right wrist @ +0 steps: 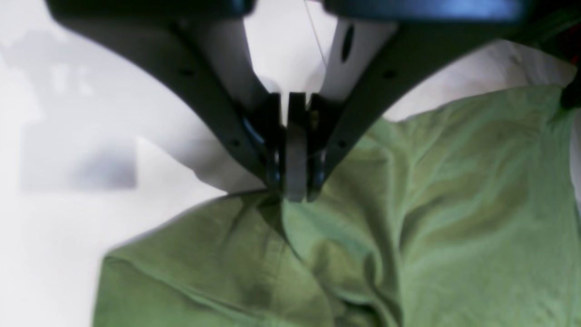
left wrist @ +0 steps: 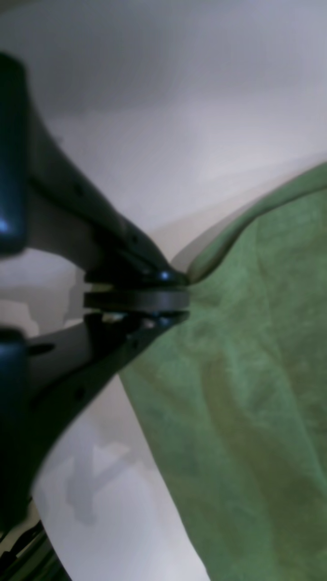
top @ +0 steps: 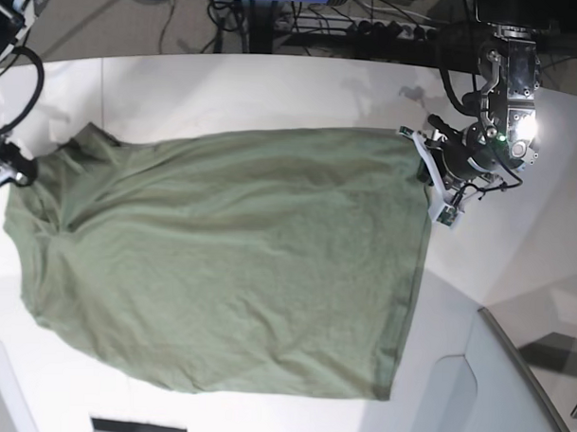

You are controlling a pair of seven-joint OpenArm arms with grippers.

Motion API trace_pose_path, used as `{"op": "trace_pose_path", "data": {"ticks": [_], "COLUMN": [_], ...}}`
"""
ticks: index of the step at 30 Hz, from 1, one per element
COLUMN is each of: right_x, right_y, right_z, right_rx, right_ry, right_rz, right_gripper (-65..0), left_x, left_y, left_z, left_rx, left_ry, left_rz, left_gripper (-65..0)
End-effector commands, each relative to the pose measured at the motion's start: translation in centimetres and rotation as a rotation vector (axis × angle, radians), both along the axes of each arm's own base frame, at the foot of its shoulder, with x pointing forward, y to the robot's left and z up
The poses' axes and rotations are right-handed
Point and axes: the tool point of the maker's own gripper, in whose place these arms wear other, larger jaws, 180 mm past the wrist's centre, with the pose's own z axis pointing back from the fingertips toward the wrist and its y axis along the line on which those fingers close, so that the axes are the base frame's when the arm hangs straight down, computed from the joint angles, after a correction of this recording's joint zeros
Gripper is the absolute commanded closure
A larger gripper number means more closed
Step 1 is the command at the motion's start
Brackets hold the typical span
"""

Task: Layout the t-shirt on the table in an organized manner, then fold the t-shirt properly
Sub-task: 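Pull the shirt edge apart with both grippers to flatten the shirt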

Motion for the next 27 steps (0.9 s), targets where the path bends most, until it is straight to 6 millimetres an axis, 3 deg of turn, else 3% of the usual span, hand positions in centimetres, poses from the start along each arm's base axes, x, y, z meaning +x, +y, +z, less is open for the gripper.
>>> {"op": "trace_pose_path", "data": {"ticks": [1,7,10,16,27], "right_x": [0.4,-4.3,-6.6,-10.7,-15.7], "right_y": [-1.5,-0.8,-0.2,1.2,4.0], "right_z": [2.1,3.5,2.5,1.0,2.6], "right_rx": [-0.042,-0.057,-0.043,-0.035,-0.123], "right_ry": [-0.047,0.036,0.091,0.17,0.217], "right_rz": [-0.013,-0.039,-0.043,-0.039,0.003], "right_gripper": [-0.5,-0.5,-0.5,-0.5,-0.5], "left_x": [0.9,0.4,0.4,-0.2,-2.3], "left_y": [0.3,0.2,0.0,-0.6,-0.6], "left_z": [1.0,0.8,0.8,2.7,1.8], "left_rx": [0.002,0.004,0.001,0.013,0.014], "left_ry": [-0.038,-0.031,-0.031,-0.08,-0.038], "left_rz": [-0.001,-0.008,-0.011,-0.042,-0.042], "left_gripper": [0.0,0.0,0.0,0.0,0.0]}}
